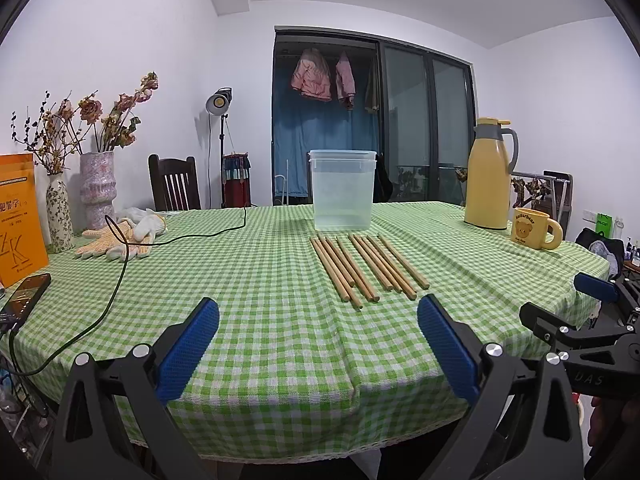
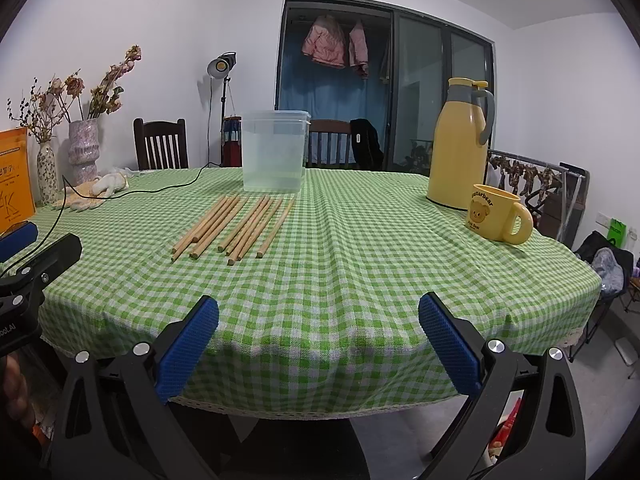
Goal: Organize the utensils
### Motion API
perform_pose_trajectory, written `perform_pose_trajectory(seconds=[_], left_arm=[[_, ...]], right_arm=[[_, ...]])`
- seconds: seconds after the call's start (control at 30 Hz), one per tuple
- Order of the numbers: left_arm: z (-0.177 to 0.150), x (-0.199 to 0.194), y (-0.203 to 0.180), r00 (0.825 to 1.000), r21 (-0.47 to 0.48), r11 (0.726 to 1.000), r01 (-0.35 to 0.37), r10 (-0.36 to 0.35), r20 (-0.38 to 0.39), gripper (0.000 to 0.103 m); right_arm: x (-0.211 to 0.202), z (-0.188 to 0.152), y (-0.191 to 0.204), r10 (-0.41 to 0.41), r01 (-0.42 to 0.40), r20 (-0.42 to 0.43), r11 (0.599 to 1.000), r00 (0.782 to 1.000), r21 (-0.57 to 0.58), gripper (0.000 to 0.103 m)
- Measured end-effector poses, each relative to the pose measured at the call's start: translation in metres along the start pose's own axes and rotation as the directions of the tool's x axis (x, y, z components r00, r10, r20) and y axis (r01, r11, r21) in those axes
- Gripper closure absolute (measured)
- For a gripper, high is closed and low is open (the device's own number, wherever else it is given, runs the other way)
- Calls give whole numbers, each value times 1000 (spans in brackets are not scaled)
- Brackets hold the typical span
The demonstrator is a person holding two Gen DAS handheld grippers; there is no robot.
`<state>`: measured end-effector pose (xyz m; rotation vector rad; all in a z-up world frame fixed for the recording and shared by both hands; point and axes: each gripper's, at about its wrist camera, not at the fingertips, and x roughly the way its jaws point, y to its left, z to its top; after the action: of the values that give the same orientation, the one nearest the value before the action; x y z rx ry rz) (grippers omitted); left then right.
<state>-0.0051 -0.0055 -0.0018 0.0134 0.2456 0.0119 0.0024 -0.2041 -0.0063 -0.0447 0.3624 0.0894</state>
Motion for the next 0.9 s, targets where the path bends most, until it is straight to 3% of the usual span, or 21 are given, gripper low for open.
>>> perform_pose_trajectory(seconds=[0.9], left_arm=[[2,-1,-2,1000,9,1000,-2,2,-2,7]], right_arm=[[-1,-1,-1,9,-9,5,1000,1000,-1,6]])
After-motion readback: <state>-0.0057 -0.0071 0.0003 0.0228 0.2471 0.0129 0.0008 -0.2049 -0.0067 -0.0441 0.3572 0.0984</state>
